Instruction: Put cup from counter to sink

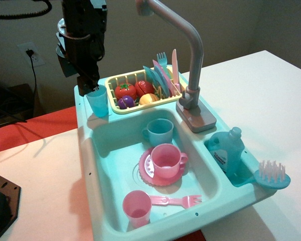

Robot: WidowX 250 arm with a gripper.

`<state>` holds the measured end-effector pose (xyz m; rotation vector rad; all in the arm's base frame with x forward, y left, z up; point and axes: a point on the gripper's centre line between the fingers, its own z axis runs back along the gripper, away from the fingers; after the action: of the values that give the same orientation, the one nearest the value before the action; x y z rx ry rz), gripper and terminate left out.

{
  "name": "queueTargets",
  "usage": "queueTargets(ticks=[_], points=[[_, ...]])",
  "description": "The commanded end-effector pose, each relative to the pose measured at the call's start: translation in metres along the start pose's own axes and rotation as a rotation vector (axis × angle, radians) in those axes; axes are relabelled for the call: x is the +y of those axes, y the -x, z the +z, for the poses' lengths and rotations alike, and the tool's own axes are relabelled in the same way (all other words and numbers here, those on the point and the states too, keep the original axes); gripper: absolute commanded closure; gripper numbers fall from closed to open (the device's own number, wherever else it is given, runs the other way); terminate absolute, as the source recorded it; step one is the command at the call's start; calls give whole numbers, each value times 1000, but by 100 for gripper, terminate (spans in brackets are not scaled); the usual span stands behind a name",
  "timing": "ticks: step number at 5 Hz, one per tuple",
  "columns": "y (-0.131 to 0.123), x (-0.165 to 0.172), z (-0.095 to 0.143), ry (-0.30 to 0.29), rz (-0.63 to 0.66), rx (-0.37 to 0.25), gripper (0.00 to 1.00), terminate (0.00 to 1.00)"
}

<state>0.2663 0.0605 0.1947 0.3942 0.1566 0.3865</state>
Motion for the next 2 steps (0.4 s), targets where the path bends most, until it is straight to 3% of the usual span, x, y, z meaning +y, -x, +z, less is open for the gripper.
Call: queueTargets(ticks=[1, 2], points=[[0, 0, 0, 0, 0, 0, 0, 0], [-8, -7, 6, 2, 9, -19, 0, 0]])
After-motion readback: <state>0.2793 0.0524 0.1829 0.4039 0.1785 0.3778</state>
